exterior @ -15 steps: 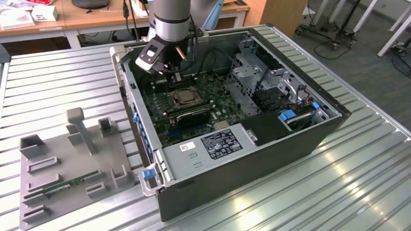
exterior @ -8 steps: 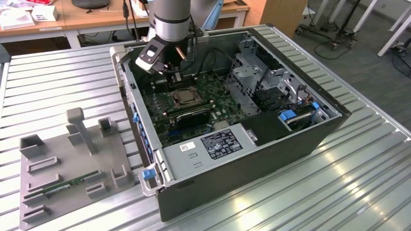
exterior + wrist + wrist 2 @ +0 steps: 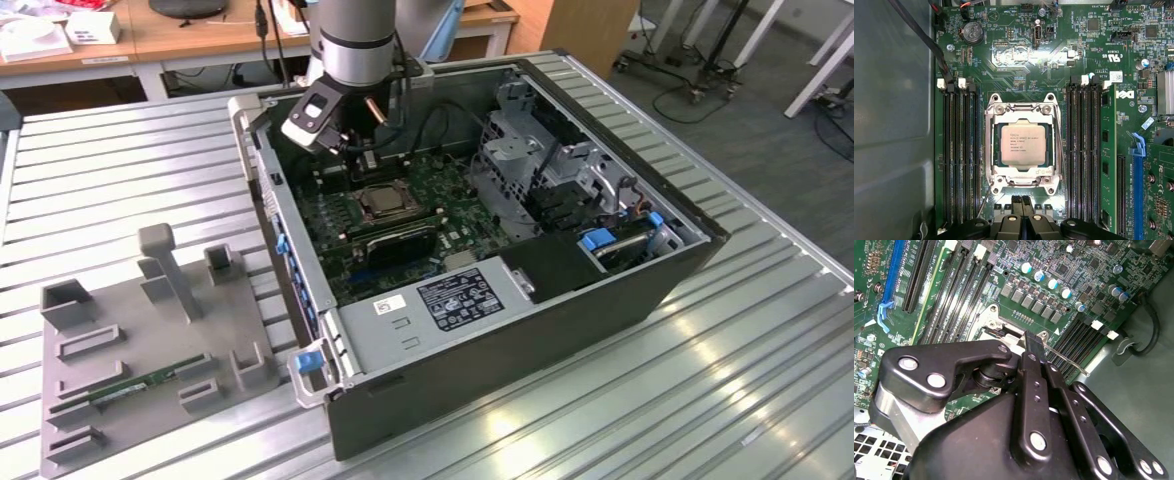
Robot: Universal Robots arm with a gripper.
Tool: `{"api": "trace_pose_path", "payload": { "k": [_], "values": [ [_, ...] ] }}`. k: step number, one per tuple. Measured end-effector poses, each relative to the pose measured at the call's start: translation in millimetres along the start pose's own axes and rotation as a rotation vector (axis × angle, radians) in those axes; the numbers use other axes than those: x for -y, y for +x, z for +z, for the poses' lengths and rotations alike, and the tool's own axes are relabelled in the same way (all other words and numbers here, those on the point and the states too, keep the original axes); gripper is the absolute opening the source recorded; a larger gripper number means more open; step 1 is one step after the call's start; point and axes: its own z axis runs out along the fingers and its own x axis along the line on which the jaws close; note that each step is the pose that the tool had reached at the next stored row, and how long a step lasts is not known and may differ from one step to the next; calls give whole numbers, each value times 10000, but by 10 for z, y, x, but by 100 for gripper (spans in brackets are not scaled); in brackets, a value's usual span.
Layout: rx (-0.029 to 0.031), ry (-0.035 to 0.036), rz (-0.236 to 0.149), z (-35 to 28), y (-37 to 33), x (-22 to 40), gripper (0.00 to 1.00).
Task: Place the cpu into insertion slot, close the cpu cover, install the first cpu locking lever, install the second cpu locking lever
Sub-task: 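Close the cpu cover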
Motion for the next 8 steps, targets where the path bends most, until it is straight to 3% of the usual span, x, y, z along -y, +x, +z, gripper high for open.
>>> {"api": "trace_pose_path", "payload": {
  "k": [3, 8],
  "values": [
    [0, 1, 2, 0, 0, -13, 11],
    [0, 0, 0, 3, 2, -91, 11]
  ]
}}
